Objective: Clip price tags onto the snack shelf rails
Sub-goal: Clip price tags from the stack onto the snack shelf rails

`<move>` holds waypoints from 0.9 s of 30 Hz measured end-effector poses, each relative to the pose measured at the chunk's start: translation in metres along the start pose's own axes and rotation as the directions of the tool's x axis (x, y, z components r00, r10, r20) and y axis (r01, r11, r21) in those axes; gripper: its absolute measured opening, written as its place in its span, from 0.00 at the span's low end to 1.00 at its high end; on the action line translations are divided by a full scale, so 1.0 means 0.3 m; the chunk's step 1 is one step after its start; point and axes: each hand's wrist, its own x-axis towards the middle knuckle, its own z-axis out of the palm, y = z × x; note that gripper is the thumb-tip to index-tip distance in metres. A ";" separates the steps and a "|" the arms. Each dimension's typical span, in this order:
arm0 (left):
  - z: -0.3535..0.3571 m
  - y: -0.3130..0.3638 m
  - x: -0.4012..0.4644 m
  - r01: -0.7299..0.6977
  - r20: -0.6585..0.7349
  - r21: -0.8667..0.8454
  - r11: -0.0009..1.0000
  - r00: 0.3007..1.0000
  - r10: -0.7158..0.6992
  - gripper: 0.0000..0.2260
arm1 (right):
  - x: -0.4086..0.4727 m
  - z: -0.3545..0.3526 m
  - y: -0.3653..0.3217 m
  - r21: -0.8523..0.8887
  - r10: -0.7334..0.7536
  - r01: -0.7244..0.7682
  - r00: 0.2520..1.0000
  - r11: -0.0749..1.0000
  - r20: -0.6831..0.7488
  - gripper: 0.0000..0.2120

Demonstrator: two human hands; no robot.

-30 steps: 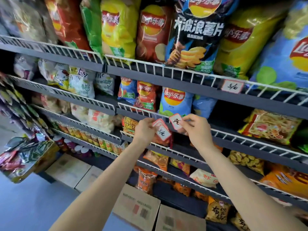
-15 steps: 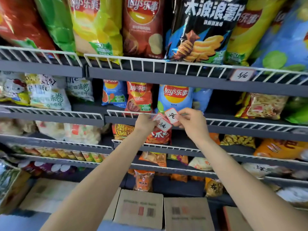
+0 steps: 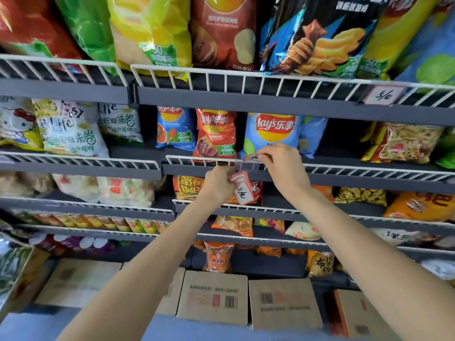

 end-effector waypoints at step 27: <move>-0.029 -0.055 0.019 -0.063 0.069 0.059 0.996 0.996 0.059 0.22 | -0.050 0.127 -0.007 -0.580 -0.152 0.243 0.968 0.778 0.201 0.24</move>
